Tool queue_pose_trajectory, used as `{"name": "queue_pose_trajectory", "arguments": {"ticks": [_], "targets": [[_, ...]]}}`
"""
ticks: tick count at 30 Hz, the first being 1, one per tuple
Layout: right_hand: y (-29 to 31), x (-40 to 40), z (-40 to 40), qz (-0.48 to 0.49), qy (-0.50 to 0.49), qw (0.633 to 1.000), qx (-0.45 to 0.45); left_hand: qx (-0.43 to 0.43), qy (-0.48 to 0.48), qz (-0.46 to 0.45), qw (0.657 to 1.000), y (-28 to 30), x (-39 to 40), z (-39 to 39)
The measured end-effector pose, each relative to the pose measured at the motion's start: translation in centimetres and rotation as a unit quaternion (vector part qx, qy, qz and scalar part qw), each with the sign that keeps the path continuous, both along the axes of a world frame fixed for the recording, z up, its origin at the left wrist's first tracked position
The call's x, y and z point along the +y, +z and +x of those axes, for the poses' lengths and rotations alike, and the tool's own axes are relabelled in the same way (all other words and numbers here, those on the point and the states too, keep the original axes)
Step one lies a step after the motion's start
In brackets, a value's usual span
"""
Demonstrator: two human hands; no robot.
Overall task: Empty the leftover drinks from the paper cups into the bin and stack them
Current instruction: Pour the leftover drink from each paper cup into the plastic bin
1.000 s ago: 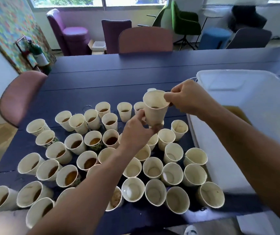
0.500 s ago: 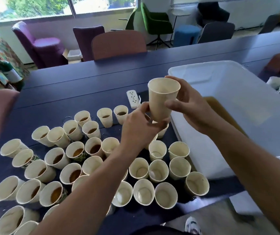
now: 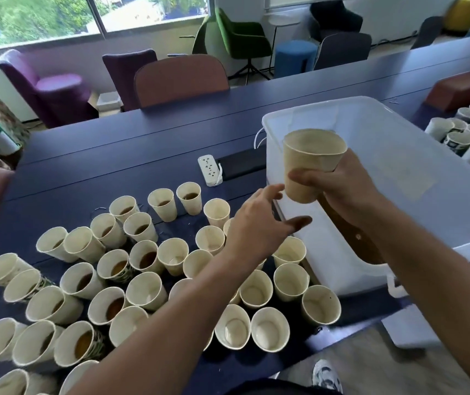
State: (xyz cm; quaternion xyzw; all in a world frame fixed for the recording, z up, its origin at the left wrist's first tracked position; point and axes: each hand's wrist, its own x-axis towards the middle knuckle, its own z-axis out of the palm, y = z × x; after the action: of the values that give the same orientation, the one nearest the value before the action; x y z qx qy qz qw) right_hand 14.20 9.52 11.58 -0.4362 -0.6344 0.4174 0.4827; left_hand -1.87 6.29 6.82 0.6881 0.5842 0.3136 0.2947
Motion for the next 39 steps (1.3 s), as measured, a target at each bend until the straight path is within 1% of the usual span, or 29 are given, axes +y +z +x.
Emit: {"name": "queue_pose_trajectory", "arguments": {"ticks": [3, 5, 9, 12, 16, 21, 24, 28, 32, 39], "targets": [[0.6, 0.3, 2.1, 0.012, -0.037, 0.998, -0.047, 0.012, -0.022, -0.010, 1.000, -0.2, -0.1, 0.6], [0.9, 0.7, 3.7, 0.021, -0.063, 0.992, -0.105, 0.021, -0.039, -0.019, 0.999, -0.3, -0.2, 1.0], [0.5, 1.4, 6.6, 0.001, -0.074, 0.975, -0.210, 0.038, -0.073, -0.031, 0.996, -0.3, -0.5, 2.0], [-0.6, 2.3, 8.4, -0.020, -0.085, 0.960, -0.265, 0.045, -0.099, -0.033, 0.994, -0.3, -0.5, 2.6], [-2.6, 3.5, 10.1, -0.032, -0.093, 0.953, -0.287, 0.075, -0.124, -0.041, 0.989, -0.5, -0.4, 3.6], [-5.1, 4.3, 10.7, -0.037, -0.118, 0.947, -0.297, 0.127, -0.116, -0.069, 0.983, 0.2, 0.2, 4.3], [-5.6, 4.4, 10.5, -0.037, -0.121, 0.943, -0.306, 0.152, -0.116, -0.077, 0.978, 0.5, 0.3, 4.3], [-5.9, 4.4, 10.4, -0.046, -0.121, 0.924, -0.360, 0.147, -0.116, -0.081, 0.979, 0.3, 0.2, 4.2], [-6.1, 4.4, 10.3, -0.058, -0.124, 0.910, -0.392, 0.131, -0.106, -0.088, 0.982, 0.2, 0.0, 4.2], [-6.0, 4.4, 9.9, -0.065, -0.122, 0.883, -0.449, 0.128, -0.104, -0.092, 0.982, 0.4, -0.2, 4.2]]}}
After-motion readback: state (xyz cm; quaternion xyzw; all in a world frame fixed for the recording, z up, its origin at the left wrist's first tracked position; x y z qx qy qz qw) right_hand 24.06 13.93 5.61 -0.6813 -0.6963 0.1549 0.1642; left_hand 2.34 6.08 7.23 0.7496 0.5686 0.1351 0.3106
